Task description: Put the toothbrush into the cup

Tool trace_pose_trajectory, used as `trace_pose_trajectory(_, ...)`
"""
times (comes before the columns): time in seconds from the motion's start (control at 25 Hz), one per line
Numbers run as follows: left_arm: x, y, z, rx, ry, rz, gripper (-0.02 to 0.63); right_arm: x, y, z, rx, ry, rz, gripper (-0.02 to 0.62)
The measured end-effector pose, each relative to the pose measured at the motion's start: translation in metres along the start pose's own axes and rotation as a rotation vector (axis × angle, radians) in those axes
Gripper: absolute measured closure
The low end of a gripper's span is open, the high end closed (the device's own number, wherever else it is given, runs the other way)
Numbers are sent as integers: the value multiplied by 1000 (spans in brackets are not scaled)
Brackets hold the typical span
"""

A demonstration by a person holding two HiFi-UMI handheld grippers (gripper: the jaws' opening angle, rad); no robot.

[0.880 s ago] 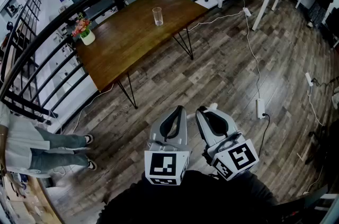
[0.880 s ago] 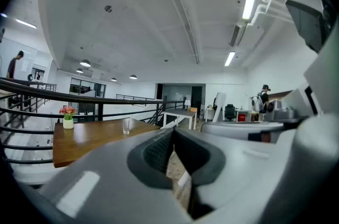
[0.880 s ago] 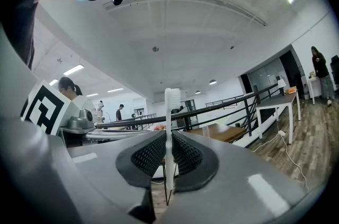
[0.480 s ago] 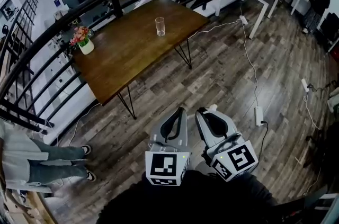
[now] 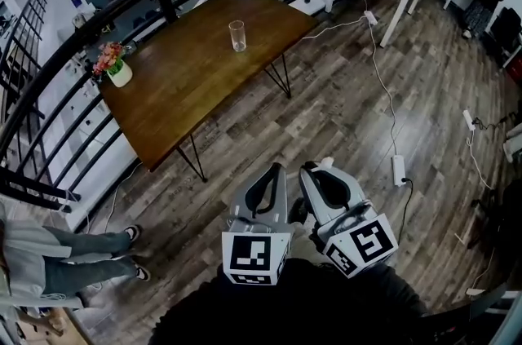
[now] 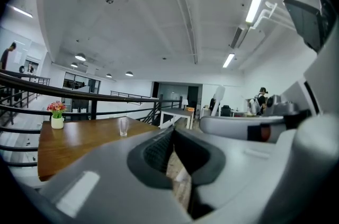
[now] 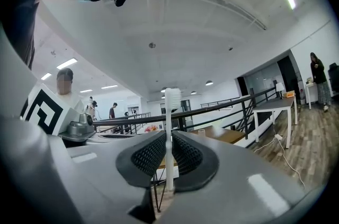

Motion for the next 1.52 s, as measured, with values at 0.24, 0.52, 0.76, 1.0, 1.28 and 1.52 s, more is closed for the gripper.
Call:
trace_pose_trajectory(0.24,-3,12,40,-9,31,-2,597,-4,-32,29,-2,6,22,560)
trace_pose_trajectory(0.52,-29,26,98,-33,30,35,597,-23,-78,73,-34,-21,36,560)
trace_pose_trajectory(0.76,-67,21,134,-53,-3,96,597,-58,-118,89,-49,-99,33,560)
trace_pose_trajectory(1.0,-88,16,180,-68,-32,134,597,-76,-162,108,-68,-144,17,560)
trace_pose_trajectory(1.28,-80,33,205,-123,-22,84,598,-70,-183,137,-108,-109,6,560)
trace_pose_trajectory(1.52,-47,65,231,-156,51,0,597,-38,-188,175,-148,-2,21,560)
Point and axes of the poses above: the fingertips, and each gripper's own axes: z forward along the fingers, y to its left, x out of its underside, the point moved 3 cm from there along -z, backward along the fingers, and after that the axes turned 6 degrees about y, right-handed, at the moved point
